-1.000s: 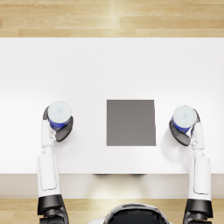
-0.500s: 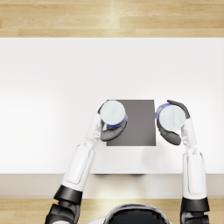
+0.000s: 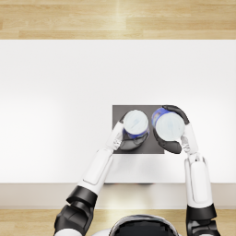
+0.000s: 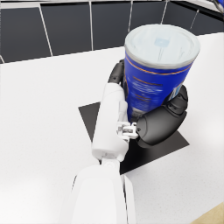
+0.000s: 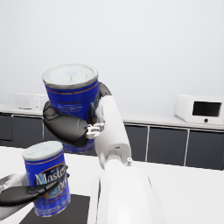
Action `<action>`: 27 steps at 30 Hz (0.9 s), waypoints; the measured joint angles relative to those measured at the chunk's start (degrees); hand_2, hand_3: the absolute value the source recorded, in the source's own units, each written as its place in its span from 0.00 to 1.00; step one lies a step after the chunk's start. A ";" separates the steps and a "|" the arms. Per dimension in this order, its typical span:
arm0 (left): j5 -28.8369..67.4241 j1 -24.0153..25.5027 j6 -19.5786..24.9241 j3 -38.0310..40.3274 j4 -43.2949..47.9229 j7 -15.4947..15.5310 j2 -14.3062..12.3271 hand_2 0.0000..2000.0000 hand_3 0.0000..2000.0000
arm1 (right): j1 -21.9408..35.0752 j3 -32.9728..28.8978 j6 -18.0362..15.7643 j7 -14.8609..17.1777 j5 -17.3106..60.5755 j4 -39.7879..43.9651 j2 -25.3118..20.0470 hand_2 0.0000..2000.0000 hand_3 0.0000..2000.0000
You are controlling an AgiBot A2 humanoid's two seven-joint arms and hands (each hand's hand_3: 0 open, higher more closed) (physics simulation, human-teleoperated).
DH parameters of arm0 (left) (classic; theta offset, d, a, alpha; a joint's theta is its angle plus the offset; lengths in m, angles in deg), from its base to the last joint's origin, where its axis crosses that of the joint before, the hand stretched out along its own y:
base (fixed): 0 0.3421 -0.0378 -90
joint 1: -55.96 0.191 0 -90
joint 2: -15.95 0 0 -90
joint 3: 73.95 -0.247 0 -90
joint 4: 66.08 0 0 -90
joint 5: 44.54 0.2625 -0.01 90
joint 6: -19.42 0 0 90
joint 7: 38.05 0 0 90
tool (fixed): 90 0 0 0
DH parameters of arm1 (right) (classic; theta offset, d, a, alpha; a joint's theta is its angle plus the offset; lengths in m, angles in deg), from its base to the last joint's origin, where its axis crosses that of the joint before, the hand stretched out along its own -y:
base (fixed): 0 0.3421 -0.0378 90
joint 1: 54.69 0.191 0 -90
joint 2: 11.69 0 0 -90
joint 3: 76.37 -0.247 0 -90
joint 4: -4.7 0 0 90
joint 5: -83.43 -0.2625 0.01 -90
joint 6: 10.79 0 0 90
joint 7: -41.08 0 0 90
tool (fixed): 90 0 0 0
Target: Pick up the blue can on the left and place it in the middle, then pick up the blue can on the right and place it on top of the can in the middle
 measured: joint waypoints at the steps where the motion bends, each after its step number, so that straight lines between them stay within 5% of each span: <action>1: 0.00 -0.11 0.13 0.05 -1.27 0.15 -0.26 1.00 0.76 | 0.19 0.25 0.10 0.00 0.00 -0.16 -0.15 1.00 0.76; 10: 0.01 -2.40 -0.44 -5.72 -10.12 0.47 -0.42 1.00 0.76 | 2.85 1.85 -0.18 0.01 0.00 -0.29 -1.82 1.00 0.76; 11: 0.02 -2.25 -0.55 -5.52 -10.38 0.46 -0.56 0.32 0.60 | 3.36 2.09 -0.24 0.05 0.00 -0.04 -2.08 1.00 0.76; 12: 0.01 -2.06 -0.94 -5.31 -10.50 0.43 -0.66 0.00 0.43 | 3.91 2.37 -0.34 0.09 0.00 0.31 -2.36 1.00 0.76; 15: 0.00 -1.56 -4.11 -5.28 -9.75 0.31 -0.38 0.00 0.00 | 5.64 3.59 -0.08 0.02 -0.01 1.71 -3.26 1.00 0.76; 19: -0.02 0.17 -6.10 -3.57 -6.90 0.26 0.01 0.00 0.00 | 8.10 5.87 -0.15 0.07 -0.01 3.81 -4.63 1.00 0.76; 23: -0.03 5.93 -6.90 -1.37 6.02 -0.13 3.28 0.00 0.00 | 9.71 8.27 -2.40 0.00 0.00 6.26 -5.71 1.00 0.76; 24: -0.03 8.08 -6.99 -0.47 10.92 -1.43 4.61 0.00 0.00 | 9.89 8.73 -2.28 1.42 0.00 6.77 -5.91 1.00 0.76; 25: -0.03 10.37 -7.05 0.55 16.05 -3.55 6.08 0.00 0.00 | 10.04 9.09 1.67 4.57 -0.01 7.25 -6.10 1.00 0.76; 27: -0.04 14.56 -7.12 3.04 25.28 -11.41 8.74 0.00 0.00 | 10.31 9.84 7.56 9.30 0.00 8.05 -6.41 1.00 0.76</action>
